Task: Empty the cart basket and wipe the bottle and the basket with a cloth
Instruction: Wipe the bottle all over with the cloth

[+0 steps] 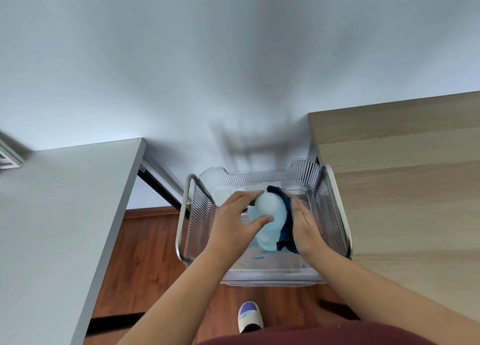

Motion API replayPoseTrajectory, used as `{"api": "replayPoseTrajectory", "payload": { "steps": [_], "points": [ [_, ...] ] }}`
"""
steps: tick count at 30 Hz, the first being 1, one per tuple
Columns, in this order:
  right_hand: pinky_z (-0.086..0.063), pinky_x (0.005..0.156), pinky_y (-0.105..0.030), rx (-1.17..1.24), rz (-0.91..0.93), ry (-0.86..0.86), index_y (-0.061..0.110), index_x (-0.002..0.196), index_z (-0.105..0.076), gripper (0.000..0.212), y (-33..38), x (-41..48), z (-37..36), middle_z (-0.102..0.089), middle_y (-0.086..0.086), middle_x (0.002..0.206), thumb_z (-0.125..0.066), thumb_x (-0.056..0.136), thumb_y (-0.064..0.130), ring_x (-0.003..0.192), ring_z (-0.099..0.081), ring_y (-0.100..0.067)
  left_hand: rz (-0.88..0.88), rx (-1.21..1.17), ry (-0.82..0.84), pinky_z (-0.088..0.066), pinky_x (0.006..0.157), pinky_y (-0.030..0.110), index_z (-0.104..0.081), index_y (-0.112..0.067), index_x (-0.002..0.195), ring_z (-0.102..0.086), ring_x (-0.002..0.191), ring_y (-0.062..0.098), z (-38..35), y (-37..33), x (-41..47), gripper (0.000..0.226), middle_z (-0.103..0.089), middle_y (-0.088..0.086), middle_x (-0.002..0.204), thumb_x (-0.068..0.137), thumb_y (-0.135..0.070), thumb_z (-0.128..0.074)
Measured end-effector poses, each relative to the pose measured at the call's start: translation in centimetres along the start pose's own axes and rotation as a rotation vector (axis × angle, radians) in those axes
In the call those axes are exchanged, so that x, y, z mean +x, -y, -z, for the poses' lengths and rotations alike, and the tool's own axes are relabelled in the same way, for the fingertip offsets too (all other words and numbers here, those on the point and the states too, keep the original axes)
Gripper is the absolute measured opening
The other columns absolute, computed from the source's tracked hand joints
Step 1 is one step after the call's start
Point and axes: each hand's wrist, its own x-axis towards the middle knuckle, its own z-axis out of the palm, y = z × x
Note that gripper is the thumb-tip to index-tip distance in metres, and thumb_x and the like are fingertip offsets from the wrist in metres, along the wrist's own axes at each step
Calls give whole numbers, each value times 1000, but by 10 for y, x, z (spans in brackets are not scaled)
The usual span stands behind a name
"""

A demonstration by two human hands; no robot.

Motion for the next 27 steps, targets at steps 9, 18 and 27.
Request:
{"api": "replayPoseTrajectory", "payload": {
  "steps": [9,18,27],
  "points": [
    [-57,47,-37,35,-89,30,26,123,-54,34,-15,-1,6,-57,-13,120,-26,103,22,86,-58,-36,254,-97,60,-45,96,29,-38,-44,131,-51,117,8,-20,43,-31,81,-51,-14,127,65,-38,-85],
    [-53,47,-21,10,-144,1,30,108,-57,31,1,6,0,-63,-13,105,-27,103,24,72,-67,-19,388,-411,101,-41,100,27,-50,-36,127,-53,118,9,-45,49,-4,81,-60,-12,124,56,-29,-89],
    [-20,103,-4,-711,412,293,57,140,6,71,55,-6,-6,-28,19,147,-41,91,36,130,-26,14,421,-803,-149,-59,78,42,-58,-35,111,-72,90,23,9,-13,40,58,-74,5,99,62,-62,-73]
  ]
}}
